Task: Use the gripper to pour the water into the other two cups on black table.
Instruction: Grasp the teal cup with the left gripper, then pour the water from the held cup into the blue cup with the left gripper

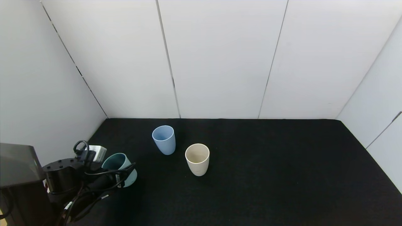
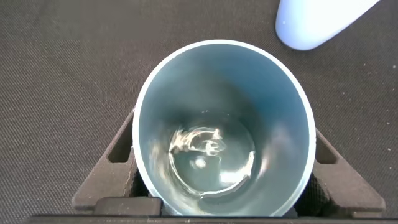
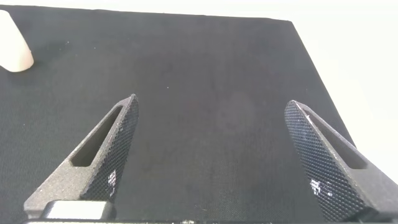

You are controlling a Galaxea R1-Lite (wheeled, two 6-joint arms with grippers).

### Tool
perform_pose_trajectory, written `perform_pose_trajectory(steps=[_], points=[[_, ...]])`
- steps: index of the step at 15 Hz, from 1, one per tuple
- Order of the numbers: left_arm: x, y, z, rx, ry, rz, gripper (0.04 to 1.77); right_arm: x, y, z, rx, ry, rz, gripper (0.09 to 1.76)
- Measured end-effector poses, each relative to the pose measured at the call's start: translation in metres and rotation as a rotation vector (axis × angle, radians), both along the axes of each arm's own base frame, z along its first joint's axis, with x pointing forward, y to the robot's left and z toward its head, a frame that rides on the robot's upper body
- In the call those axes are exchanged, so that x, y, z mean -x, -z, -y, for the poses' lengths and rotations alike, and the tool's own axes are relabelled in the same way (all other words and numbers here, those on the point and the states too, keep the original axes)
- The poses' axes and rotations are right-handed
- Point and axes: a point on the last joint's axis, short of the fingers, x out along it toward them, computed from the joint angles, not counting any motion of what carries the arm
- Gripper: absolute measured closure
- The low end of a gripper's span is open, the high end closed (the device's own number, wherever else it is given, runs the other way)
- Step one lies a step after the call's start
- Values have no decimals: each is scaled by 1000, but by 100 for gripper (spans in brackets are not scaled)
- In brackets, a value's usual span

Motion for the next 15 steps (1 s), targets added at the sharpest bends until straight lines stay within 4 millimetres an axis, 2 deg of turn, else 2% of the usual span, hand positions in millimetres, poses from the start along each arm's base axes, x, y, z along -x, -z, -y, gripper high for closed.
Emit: perform_pose_trajectory(steps=[5,8,12,15], points=[[-7,-9,-1,-33,11,35,61,0,0,0,0,0,0,14],[-18,-16,-1,-41,20,-19,61,0,0,0,1,0,0,14],[-45,-44,-1,-72,37,-44,61,0,0,0,2,-1,0,14],[-64,-74,-2,-107,51,-47,61,0,0,0,1,-1,0,14]])
